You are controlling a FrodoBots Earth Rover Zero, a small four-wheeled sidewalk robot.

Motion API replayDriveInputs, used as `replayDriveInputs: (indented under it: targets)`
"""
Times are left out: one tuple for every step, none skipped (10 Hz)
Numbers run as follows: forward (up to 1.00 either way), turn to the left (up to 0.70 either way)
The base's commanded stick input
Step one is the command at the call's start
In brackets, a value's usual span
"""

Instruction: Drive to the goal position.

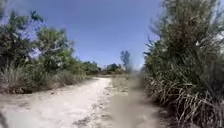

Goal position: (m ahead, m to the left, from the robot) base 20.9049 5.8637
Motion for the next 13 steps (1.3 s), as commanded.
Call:
replayDriveInputs:
  targets:
    - [0.45,0.02]
    - [0.45,0.02]
    - [0.45,0.02]
    - [0.45,0.02]
    - [0.45,0.02]
    - [0.45,0.02]
    - [0.45,0.02]
    - [0.45,0.02]
    - [0.45,0.02]
    - [0.45,0.02]
    - [0.45,0.02]
    - [0.45,0.02]
    - [0.45,0.02]
